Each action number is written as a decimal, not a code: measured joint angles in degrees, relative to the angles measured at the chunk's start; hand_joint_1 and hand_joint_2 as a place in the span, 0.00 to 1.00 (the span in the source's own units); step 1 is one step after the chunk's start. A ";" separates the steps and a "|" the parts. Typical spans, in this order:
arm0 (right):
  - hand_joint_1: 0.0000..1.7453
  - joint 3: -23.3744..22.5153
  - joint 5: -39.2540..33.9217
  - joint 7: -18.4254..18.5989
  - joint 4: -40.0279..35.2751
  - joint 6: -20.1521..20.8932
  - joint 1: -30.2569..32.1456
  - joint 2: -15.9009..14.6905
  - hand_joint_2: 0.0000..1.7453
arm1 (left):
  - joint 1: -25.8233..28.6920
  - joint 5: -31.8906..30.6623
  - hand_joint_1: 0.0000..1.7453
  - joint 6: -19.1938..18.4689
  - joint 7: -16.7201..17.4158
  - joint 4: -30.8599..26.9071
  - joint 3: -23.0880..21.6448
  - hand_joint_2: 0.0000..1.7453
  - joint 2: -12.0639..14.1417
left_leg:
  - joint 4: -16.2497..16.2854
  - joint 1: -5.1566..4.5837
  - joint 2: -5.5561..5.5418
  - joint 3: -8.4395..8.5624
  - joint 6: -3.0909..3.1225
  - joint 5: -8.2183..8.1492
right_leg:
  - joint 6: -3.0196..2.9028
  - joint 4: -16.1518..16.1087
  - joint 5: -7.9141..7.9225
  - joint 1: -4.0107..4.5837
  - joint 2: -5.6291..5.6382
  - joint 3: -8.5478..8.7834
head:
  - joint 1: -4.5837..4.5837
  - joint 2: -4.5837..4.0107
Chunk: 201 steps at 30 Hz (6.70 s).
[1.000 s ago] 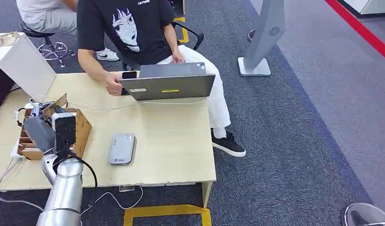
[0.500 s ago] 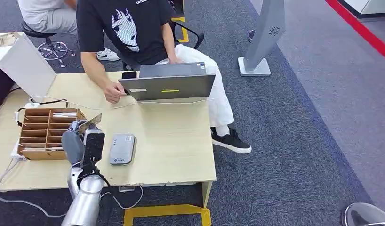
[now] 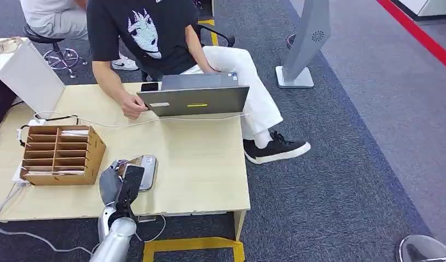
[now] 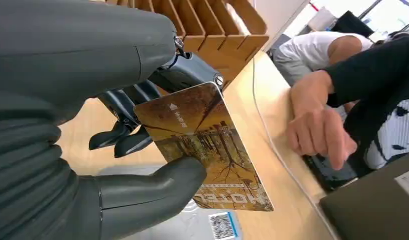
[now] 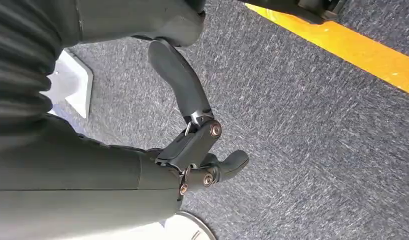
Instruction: Pass the card to the sensor for recognition and then transmit it.
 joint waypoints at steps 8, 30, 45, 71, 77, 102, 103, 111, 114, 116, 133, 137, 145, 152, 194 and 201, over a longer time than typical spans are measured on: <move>0.00 -0.35 0.00 0.00 0.00 -0.35 0.00 0.00 1.00 | -0.79 0.92 1.00 0.85 2.95 4.11 0.07 1.00 0.85 | 0.00 0.00 0.00 0.00 0.00 0.00 | 0.00 0.00 0.00 0.00 -0.01 0.00 | 0.02 0.00; 0.00 -1.18 -0.83 -0.17 0.02 -0.31 -0.06 0.02 1.00 | -3.65 1.55 1.00 1.14 5.90 9.68 1.92 1.00 3.45 | 0.00 0.00 -0.02 0.04 -0.03 0.04 | -0.01 0.05 0.01 0.00 -0.02 0.04 | 0.02 0.00; 0.00 -1.22 0.22 -0.17 0.02 0.26 -0.04 0.02 1.00 | -7.24 -7.08 1.00 3.61 4.63 -7.51 3.23 1.00 7.24 | 0.00 0.03 -0.02 -0.02 -0.06 0.11 | -0.07 0.08 0.06 0.02 -0.01 -0.03 | 0.02 0.00; 0.00 -1.20 1.20 0.35 0.02 0.61 -0.07 0.00 1.00 | -10.25 -15.10 0.12 3.85 3.25 -13.77 11.11 1.00 11.17 | 0.00 0.03 -0.01 -0.05 -0.11 0.14 | -0.08 0.09 0.08 0.02 0.00 -0.08 | 0.02 0.00; 0.00 -1.22 1.18 0.35 0.02 0.59 -0.07 0.00 1.00 | -10.08 -15.80 0.12 3.83 2.25 -14.14 13.20 1.00 10.01 | 0.00 0.02 -0.02 -0.07 -0.11 0.14 | -0.08 0.08 0.08 0.02 -0.02 -0.08 | 0.02 0.00; 0.00 -1.42 0.04 -0.11 0.02 0.02 0.24 0.00 1.00 | -3.71 -18.91 0.00 -0.90 9.31 -29.02 7.21 1.00 10.32 | 0.00 0.02 0.01 -0.12 -0.11 0.13 | -0.08 0.07 0.08 0.01 0.01 -0.17 | 0.02 0.00; 0.00 -1.46 0.00 -0.11 0.02 -0.02 0.30 0.00 1.00 | -2.81 -18.95 0.00 -1.20 9.18 -31.09 6.22 1.00 10.56 | 0.00 0.02 0.01 -0.14 -0.11 0.13 | -0.08 0.07 0.08 0.01 0.01 -0.18 | 0.00 0.00; 0.00 -3.59 -1.11 0.00 0.00 -0.70 1.47 0.00 1.00 | 9.83 -47.13 0.00 -11.32 27.05 -51.31 -6.00 1.00 15.87 | -0.01 0.02 0.03 -0.22 -0.11 0.09 | -0.08 0.06 0.05 0.01 0.03 -0.30 | 0.02 0.00; 0.00 -4.30 -1.14 0.35 0.00 -0.74 1.56 0.00 1.00 | 14.29 -52.02 0.00 -11.67 30.77 -56.06 -10.27 1.00 18.52 | -0.01 0.02 0.04 -0.23 -0.11 0.09 | -0.08 0.06 0.05 0.02 0.05 -0.33 | 0.00 0.00; 0.00 -4.50 -1.14 0.44 0.00 -0.77 1.57 0.00 1.00 | 15.75 -52.50 0.00 -11.67 31.19 -57.82 -11.59 1.00 19.45 | -0.01 0.02 0.02 -0.23 -0.11 0.09 | -0.08 0.06 0.05 0.02 0.02 -0.33 | 0.00 0.00; 0.00 -5.77 -2.01 0.94 -0.17 -0.87 1.68 0.02 1.00 | 21.22 -54.88 0.00 -15.59 39.05 -63.43 -14.16 1.00 23.61 | -0.01 0.02 0.08 -0.24 -0.14 0.11 | -0.10 0.07 0.07 0.02 0.07 -0.35 | 0.02 0.00; 0.00 -7.08 -1.97 1.57 -0.37 -1.29 1.91 0.13 1.00 | 23.81 -54.93 0.00 -27.98 57.80 -65.00 -16.46 1.00 31.46 | -0.05 0.10 0.08 -0.26 -0.15 0.11 | -0.12 0.08 0.06 0.04 0.07 -0.38 | -0.04 0.00; 0.00 -8.83 -0.35 2.05 -0.81 -1.36 2.29 0.26 1.00 | 32.84 -54.95 0.00 -30.41 53.44 -65.05 -9.76 1.00 32.81 | -0.06 0.10 0.12 -0.28 -0.17 0.11 | -0.18 0.07 0.01 0.08 0.11 -0.37 | -0.18 0.00; 0.00 -9.88 0.68 1.88 -0.90 -1.31 2.52 0.35 1.00 | 36.48 -54.49 0.00 -25.72 48.69 -64.85 0.86 1.00 27.29 | -0.06 0.10 0.07 -0.29 -0.16 0.11 | -0.17 0.06 0.01 0.08 0.07 -0.34 | -0.17 0.00; 0.00 -9.46 7.39 -0.20 -0.85 -0.17 1.19 0.26 1.00 | 3.73 -46.95 0.00 2.95 23.80 -9.90 10.84 1.00 11.85 | -0.02 0.09 0.04 -0.29 -0.17 0.22 | -0.16 0.07 0.21 0.07 0.03 -0.40 | -0.20 0.00; 0.00 -9.46 7.39 -0.20 -0.85 -0.26 1.19 0.26 1.00 | 2.29 -46.91 0.00 3.02 23.60 -6.97 9.53 1.00 11.10 | -0.02 0.09 0.03 -0.30 -0.17 0.22 | -0.16 0.07 0.21 0.08 0.04 -0.41 | -0.20 0.00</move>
